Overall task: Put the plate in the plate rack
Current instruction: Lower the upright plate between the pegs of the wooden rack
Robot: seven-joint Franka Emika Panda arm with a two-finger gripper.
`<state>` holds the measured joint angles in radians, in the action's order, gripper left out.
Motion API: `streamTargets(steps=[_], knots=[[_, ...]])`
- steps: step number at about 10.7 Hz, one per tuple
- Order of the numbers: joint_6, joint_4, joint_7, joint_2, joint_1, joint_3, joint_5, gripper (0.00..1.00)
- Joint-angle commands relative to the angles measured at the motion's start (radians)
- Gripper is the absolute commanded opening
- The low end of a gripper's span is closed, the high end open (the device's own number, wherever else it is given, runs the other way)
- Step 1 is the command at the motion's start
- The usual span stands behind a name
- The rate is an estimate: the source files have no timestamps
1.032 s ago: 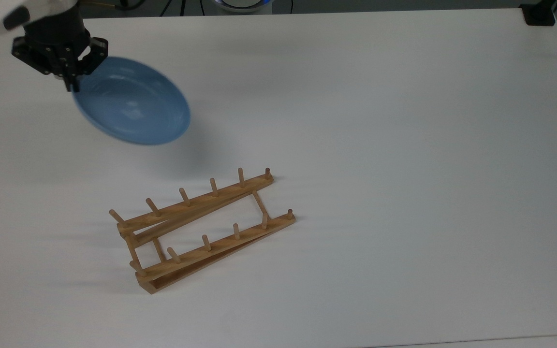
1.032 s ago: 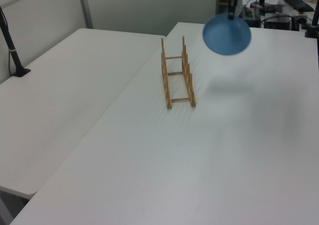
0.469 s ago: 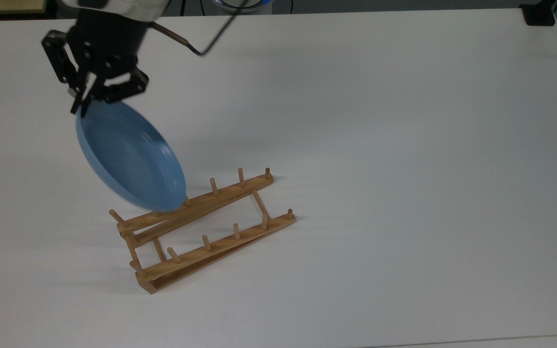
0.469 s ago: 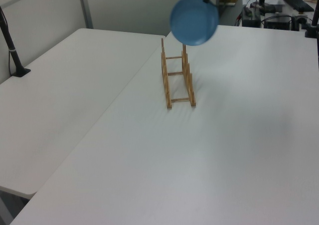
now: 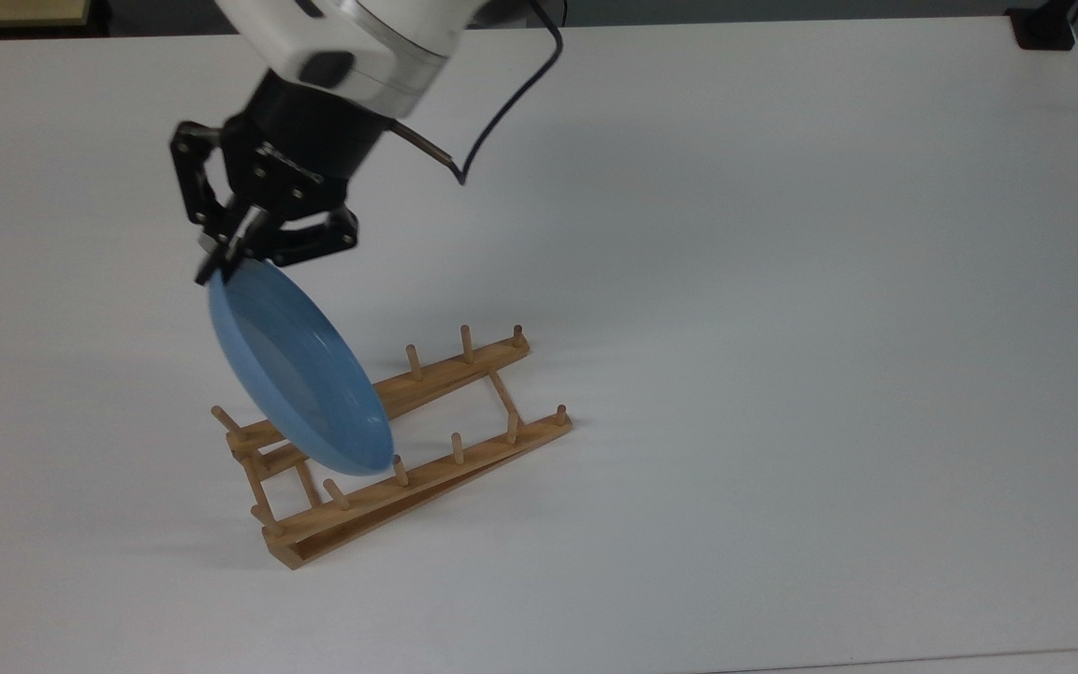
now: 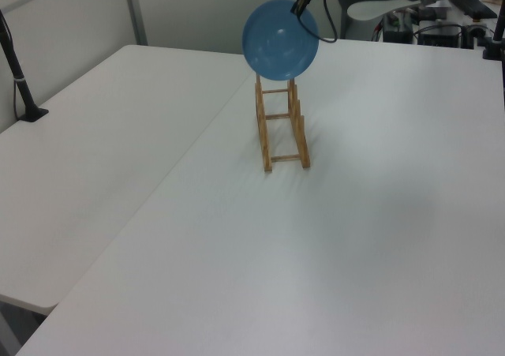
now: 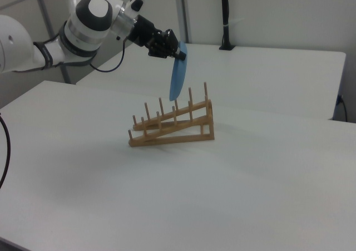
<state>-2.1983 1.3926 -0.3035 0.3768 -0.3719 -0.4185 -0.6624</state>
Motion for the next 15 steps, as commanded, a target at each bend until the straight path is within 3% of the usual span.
streamTargets(steps=[1,8,11,12,13,14,15], knots=[[-0.021,-0.004,-0.019,0.027,-0.036,-0.005,-0.051,0.0],[-0.014,0.081,-0.061,0.062,-0.045,0.063,-0.198,0.0],[-0.011,0.111,-0.085,0.062,-0.045,0.081,-0.21,0.0],[-0.012,0.12,-0.085,0.062,-0.044,0.081,-0.21,0.18],[-0.015,0.123,-0.089,0.06,-0.039,0.081,-0.203,0.6],[-0.021,0.123,-0.092,0.059,-0.035,0.083,-0.198,0.71],[-0.023,0.123,-0.094,0.056,-0.032,0.083,-0.187,1.0]])
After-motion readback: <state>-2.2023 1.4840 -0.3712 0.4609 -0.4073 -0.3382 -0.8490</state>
